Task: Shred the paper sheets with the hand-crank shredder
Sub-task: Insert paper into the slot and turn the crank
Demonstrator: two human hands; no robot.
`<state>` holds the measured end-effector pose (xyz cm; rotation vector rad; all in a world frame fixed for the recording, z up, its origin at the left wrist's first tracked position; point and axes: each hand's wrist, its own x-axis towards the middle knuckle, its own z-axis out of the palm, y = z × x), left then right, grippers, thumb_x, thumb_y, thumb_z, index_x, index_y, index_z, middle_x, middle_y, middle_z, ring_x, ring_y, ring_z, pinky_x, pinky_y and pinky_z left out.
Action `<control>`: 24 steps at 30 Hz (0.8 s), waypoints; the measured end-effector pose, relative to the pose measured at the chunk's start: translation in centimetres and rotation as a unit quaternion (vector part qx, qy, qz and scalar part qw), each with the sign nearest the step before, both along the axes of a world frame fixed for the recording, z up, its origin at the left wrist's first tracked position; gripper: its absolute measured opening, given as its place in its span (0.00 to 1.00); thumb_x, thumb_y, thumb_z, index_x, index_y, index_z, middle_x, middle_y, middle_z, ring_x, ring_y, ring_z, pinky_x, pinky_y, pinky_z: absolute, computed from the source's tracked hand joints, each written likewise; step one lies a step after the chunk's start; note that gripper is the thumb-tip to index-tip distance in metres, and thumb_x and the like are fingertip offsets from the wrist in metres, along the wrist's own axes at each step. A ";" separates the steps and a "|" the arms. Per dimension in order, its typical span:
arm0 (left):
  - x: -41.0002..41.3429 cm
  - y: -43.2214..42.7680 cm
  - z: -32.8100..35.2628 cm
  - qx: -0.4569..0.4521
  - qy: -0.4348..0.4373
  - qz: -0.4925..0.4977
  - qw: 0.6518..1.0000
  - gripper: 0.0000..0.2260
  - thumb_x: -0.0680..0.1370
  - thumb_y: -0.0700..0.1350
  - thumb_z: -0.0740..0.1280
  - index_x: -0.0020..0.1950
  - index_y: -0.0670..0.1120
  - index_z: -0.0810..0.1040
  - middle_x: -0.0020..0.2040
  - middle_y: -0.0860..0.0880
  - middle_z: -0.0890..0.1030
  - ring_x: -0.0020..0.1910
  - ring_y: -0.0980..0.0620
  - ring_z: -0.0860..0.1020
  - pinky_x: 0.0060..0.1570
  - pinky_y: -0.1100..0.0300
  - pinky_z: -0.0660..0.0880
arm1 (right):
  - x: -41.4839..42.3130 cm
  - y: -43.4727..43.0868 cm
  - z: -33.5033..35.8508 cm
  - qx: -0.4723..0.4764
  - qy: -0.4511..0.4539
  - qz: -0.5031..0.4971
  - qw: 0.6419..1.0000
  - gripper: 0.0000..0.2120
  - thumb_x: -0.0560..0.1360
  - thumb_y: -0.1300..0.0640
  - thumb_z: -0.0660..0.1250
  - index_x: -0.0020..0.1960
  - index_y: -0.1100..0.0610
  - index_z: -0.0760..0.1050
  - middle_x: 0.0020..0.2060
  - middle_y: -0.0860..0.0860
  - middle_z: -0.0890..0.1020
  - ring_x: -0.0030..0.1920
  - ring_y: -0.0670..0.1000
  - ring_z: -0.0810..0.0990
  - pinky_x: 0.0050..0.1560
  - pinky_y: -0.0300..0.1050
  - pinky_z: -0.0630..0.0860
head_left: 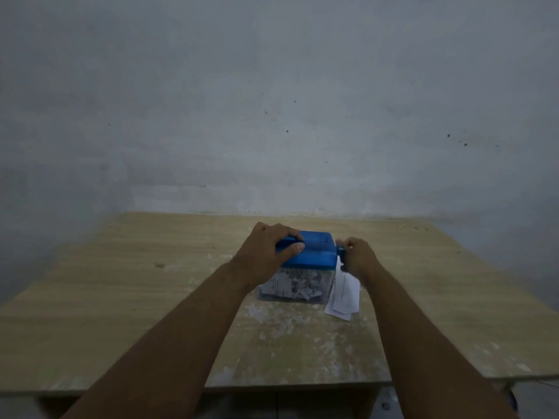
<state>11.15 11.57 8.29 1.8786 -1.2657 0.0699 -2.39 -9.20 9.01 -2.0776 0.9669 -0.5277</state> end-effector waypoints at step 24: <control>0.7 -0.5 -0.2 -0.001 -0.012 -0.003 1.000 0.09 0.83 0.60 0.68 0.62 0.63 0.82 0.67 0.61 0.78 0.62 0.53 0.70 0.56 0.60 0.72 | 0.2 0.4 5.3 0.075 -0.177 0.013 0.981 0.17 0.87 0.50 0.62 0.46 0.62 0.74 0.31 0.54 0.81 0.29 0.50 0.78 0.33 0.44 0.78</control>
